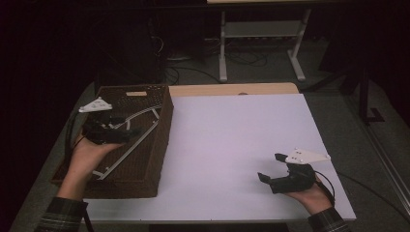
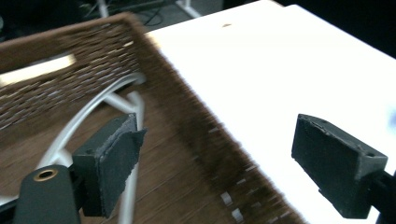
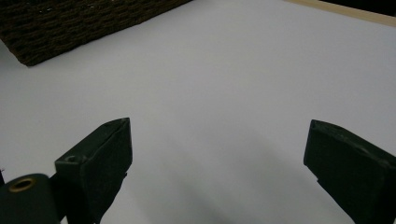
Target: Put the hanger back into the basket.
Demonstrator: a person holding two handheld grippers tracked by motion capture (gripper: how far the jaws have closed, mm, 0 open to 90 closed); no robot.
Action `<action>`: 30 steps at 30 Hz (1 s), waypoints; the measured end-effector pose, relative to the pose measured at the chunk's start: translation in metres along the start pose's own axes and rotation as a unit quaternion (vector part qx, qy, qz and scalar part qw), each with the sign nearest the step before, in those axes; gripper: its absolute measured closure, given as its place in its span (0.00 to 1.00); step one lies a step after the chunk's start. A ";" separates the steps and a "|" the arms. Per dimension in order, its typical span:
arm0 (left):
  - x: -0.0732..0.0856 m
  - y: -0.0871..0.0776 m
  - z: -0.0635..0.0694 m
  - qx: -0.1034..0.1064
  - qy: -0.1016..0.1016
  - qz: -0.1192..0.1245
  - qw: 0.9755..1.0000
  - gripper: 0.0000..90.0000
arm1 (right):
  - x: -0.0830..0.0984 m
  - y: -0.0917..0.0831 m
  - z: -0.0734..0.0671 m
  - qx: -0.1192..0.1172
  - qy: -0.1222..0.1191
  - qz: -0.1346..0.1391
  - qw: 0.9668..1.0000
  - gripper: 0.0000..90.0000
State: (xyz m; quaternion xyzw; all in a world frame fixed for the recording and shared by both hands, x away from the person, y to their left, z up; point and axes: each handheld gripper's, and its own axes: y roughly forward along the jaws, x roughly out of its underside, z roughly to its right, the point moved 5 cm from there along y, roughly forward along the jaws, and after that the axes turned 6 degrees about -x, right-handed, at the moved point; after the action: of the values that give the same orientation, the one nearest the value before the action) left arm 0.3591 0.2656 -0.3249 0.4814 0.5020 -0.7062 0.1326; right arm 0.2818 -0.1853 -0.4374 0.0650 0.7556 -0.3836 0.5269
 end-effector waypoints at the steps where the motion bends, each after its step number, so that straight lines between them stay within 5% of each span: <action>1: -0.002 0.003 0.007 0.008 0.003 0.002 1.000 0.16 | 0.000 0.000 0.000 0.000 -0.001 0.000 1.000 0.08; 11: -0.012 0.032 0.080 0.075 0.025 0.022 0.997 0.14 | -0.001 -0.001 0.001 0.000 -0.002 0.003 1.000 0.08; 19: -0.004 0.062 0.134 0.105 0.056 0.019 0.993 0.11 | 0.000 -0.002 0.002 -0.001 -0.001 0.002 1.000 0.08; 26: 0.019 0.089 0.164 0.126 0.064 0.003 0.990 0.07 | 0.000 -0.002 0.002 0.000 -0.001 0.002 1.000 0.08; 30: 0.032 0.100 0.169 0.136 0.065 0.005 0.989 0.07 | 0.000 -0.002 0.003 -0.001 -0.001 0.001 1.000 0.08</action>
State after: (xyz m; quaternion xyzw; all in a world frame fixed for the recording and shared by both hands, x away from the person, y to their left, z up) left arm 0.3176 0.0878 -0.4033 0.5419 0.4063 -0.7348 0.0364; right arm 0.2828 -0.1884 -0.4371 0.0648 0.7554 -0.3822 0.5284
